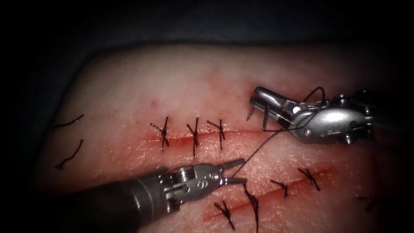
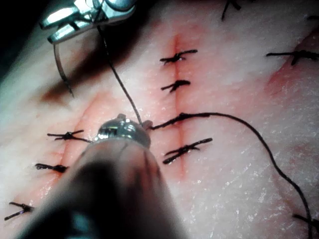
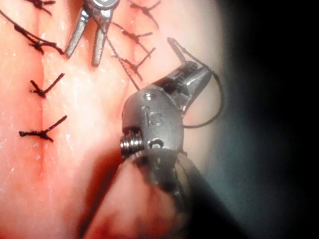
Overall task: Wound Closure
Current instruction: Pierce flesh above wound with needle in right needle holder
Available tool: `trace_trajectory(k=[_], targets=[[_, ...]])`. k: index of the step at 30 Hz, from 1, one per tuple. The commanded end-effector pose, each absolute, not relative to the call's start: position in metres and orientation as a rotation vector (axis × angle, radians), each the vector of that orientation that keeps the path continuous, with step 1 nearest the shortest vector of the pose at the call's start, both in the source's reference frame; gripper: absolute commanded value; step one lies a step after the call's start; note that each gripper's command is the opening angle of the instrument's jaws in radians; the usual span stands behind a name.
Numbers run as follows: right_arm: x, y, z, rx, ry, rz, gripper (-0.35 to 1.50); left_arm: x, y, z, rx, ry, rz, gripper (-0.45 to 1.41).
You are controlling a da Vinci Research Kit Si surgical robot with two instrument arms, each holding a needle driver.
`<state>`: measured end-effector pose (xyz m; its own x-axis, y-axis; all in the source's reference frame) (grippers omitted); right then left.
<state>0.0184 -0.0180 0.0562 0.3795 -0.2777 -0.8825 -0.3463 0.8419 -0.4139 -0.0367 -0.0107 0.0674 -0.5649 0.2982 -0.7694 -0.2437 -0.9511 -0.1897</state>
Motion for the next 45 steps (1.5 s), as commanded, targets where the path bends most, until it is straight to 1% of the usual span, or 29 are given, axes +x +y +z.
trace_trajectory(k=[1,22,25,45], targets=[[0.0194,-0.0173,0.0566,-0.607,1.206,0.043,-0.35,-0.0375,-0.0100,0.0675,-1.263,-0.086,2.533,0.02],[0.0200,-0.0179,0.0606,-0.608,1.153,-0.083,-0.35,-0.0379,-0.0089,0.0678,-1.240,-0.100,2.526,0.00],[0.0199,-0.0179,0.0608,-0.612,1.151,-0.088,-0.35,-0.0378,-0.0086,0.0682,-1.230,-0.096,2.527,-0.03],[0.0202,-0.0181,0.0620,-0.631,1.136,-0.120,-0.35,-0.0380,-0.0079,0.0702,-1.124,-0.041,2.527,-0.03]])
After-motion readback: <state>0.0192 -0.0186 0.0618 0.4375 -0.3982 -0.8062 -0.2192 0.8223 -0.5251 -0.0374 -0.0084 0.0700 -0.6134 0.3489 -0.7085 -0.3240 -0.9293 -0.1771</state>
